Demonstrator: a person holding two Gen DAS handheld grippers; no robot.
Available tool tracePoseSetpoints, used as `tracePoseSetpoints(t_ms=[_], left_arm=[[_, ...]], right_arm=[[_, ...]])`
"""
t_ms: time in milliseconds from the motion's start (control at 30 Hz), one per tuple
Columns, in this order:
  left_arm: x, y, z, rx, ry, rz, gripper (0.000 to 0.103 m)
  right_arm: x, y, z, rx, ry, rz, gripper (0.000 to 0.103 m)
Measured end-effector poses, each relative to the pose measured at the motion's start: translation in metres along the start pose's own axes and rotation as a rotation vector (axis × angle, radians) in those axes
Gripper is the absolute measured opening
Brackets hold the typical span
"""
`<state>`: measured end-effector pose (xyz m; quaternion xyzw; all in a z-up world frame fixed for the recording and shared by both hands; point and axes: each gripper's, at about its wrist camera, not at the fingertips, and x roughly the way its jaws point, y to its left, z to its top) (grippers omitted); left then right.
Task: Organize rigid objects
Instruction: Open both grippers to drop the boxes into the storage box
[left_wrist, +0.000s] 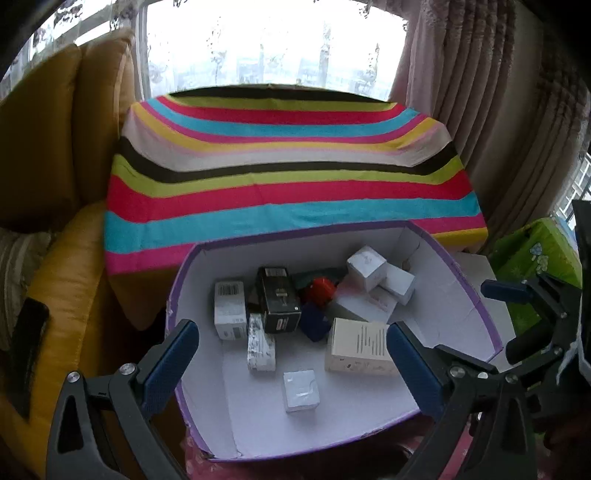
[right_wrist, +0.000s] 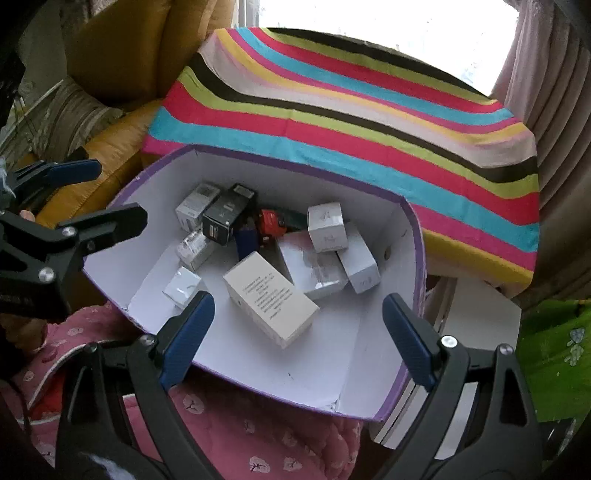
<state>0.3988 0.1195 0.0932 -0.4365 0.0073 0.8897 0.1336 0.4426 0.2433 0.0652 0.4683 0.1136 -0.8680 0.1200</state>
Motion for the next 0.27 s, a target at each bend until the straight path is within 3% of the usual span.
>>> tracePoseSetpoints(t_ms=[267], left_arm=[[0.014,0.007,-0.003,-0.032,0.053,-0.002,0.103]], right_arm=[[0.005,0.010,-0.004,-0.045,0.024,-0.014,0.094]])
